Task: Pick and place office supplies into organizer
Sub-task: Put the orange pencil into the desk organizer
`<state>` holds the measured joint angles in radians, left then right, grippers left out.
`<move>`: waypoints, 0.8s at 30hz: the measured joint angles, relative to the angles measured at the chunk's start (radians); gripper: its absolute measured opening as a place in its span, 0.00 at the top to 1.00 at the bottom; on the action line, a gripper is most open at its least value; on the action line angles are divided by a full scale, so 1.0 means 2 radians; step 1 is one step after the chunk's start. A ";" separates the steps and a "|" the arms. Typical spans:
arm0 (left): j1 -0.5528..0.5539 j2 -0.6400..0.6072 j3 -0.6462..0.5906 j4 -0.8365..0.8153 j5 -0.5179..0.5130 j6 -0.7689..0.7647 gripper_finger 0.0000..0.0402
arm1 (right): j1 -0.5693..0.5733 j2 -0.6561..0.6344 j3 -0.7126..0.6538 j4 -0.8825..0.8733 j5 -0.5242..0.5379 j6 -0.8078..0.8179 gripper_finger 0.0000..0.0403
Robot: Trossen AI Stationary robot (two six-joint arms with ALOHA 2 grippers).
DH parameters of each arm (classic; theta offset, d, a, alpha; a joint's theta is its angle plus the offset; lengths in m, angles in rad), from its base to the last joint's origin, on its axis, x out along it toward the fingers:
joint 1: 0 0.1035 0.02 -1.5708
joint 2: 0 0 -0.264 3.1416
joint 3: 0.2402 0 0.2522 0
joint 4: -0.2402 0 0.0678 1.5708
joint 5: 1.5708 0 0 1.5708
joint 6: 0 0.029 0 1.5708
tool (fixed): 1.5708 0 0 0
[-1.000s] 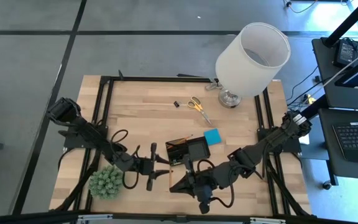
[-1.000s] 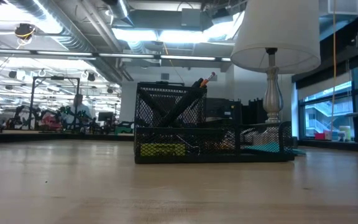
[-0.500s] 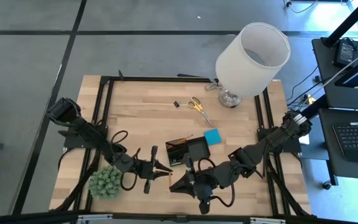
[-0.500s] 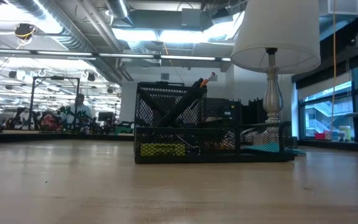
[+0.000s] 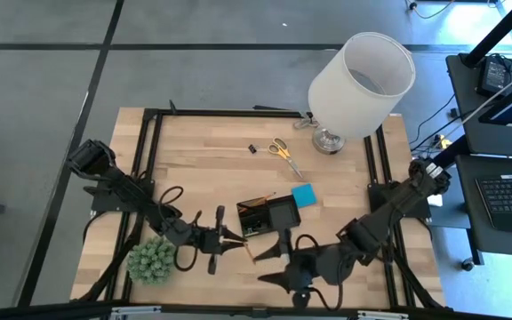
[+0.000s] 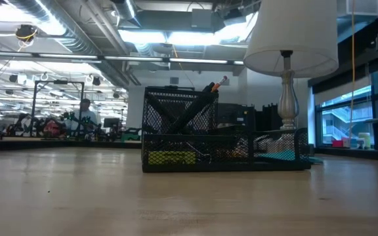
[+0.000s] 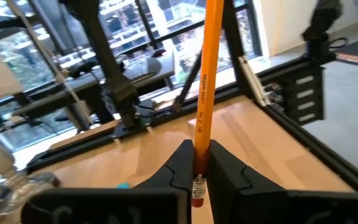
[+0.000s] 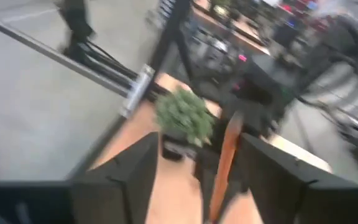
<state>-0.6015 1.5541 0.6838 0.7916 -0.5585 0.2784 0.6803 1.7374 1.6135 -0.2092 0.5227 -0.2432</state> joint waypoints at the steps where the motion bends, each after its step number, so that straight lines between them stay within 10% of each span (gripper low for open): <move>1: 0.000 0.000 0.000 0.000 -0.007 0.003 0.95 | 0.004 0.000 0.000 -0.013 0.021 0.001 0.42; 10: 0.005 -0.001 0.013 -0.084 -0.097 0.036 0.95 | 0.027 -0.001 0.027 -0.274 0.067 0.223 0.30; 24: 0.046 -0.001 0.202 -0.605 -0.233 0.037 0.96 | 0.052 -0.002 -0.042 -0.480 0.069 0.499 0.30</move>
<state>-0.5095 1.5528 1.0881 -0.4179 -1.0250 0.3534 0.7845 1.7336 1.5289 -1.1695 0.6611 0.7539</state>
